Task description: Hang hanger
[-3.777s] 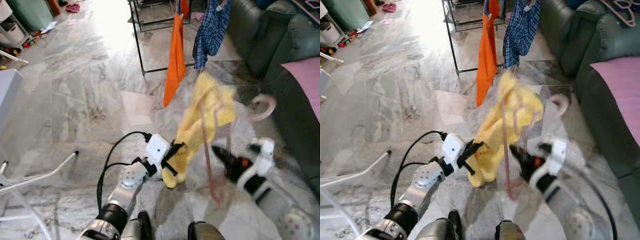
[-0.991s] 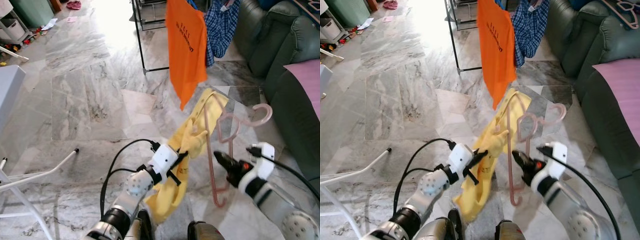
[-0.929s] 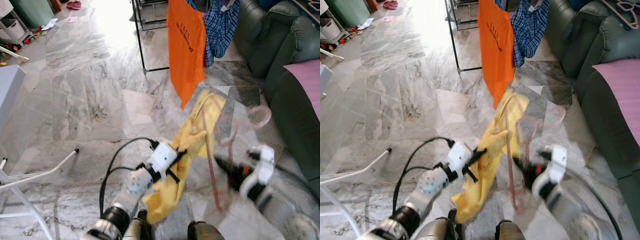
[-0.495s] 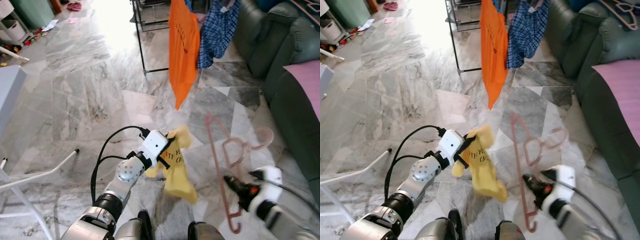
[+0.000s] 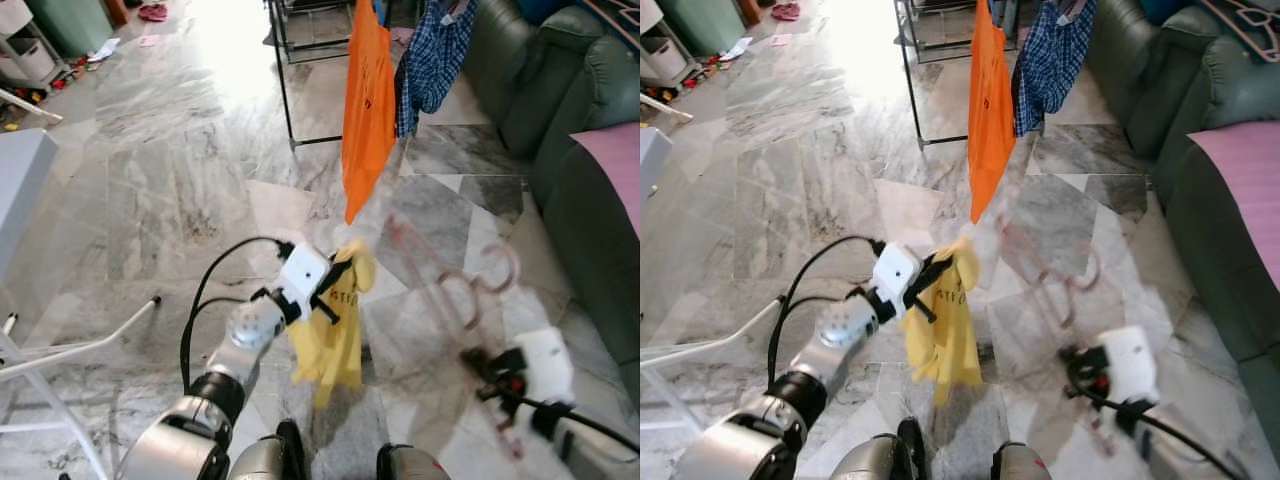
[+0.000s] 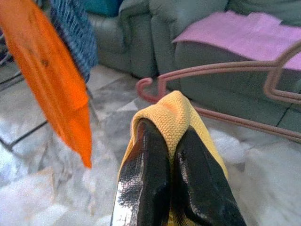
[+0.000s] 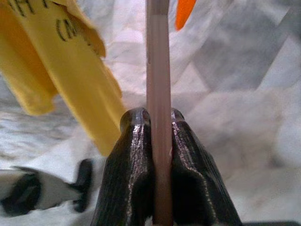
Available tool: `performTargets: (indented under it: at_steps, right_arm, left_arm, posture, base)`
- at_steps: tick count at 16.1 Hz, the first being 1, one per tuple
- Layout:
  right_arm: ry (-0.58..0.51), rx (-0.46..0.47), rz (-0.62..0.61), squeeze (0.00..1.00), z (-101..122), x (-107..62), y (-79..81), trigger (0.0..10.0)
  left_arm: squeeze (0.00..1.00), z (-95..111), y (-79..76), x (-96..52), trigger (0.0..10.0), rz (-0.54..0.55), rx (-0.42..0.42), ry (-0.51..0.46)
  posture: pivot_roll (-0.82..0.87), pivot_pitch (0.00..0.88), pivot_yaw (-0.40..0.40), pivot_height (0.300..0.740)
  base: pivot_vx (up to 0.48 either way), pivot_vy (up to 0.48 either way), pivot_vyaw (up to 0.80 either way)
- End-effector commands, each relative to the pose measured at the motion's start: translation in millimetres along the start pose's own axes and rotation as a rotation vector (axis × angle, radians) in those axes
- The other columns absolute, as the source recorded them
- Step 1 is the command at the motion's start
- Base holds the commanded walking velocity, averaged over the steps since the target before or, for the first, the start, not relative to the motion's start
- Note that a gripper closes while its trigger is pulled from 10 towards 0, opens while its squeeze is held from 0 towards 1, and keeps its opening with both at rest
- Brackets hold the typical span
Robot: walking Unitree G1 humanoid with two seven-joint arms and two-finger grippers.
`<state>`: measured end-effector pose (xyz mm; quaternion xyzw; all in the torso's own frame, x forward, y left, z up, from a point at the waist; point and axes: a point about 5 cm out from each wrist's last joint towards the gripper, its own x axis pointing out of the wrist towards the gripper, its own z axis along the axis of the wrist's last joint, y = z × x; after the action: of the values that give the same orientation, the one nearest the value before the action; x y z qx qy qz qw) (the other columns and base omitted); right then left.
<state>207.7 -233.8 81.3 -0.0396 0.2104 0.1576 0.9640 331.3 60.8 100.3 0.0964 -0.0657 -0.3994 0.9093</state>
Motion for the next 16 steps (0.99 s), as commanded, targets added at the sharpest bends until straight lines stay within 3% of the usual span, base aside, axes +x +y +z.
performTargets:
  at_steps: [1, 2, 5, 7, 10, 16]
  right_arm:
    - [-0.006, -0.038, 0.014, 0.00, 0.9, -2.1, 2.2, 10.0]
    - [0.016, -0.150, 0.026, 0.00, 2.2, -4.9, -3.2, 10.0]
    - [0.005, -0.206, 0.053, 0.00, 6.1, -8.4, -7.0, 10.0]
    - [0.071, -0.305, 0.151, 0.00, -0.5, -13.7, -1.2, 10.0]
    - [0.132, -0.366, 0.238, 0.00, -2.8, -22.1, -0.3, 10.0]
    - [0.249, -0.465, 0.267, 0.00, -4.9, -40.0, -16.7, 10.0]
  left_arm:
    - [0.00, 8.5, 5.6, 1.3, 10.0, -0.025, 0.023, -0.030]
    - [0.00, 12.3, 7.8, 1.8, 10.0, -0.090, 0.051, -0.028]
    - [0.00, 9.7, 7.5, -4.9, 10.0, -0.221, 0.104, 0.000]
    - [0.00, 7.7, 7.3, -10.4, 10.0, -0.331, 0.160, 0.034]
    - [0.00, 13.9, 15.4, -11.8, 10.0, -0.386, 0.239, 0.047]
    - [0.00, 27.6, 34.0, -9.3, 10.0, -0.363, 0.326, 0.052]
  posture:
    - [-0.26, 0.220, 0.126, 0.740]
    - [-0.26, 0.221, 0.130, 0.740]
    - [-0.26, 0.225, 0.132, 0.740]
    - [-0.26, 0.225, 0.132, 0.740]
    - [-0.26, 0.231, 0.128, 0.740]
    - [-0.26, 0.237, 0.140, 0.740]
  base:
    - [0.000, 0.000, 0.00]
    - [0.000, 0.000, 0.00]
    - [0.000, 0.000, 0.00]
    - [0.000, 0.000, 0.00]
    - [0.000, 0.000, 0.00]
    - [0.000, 0.000, 0.00]
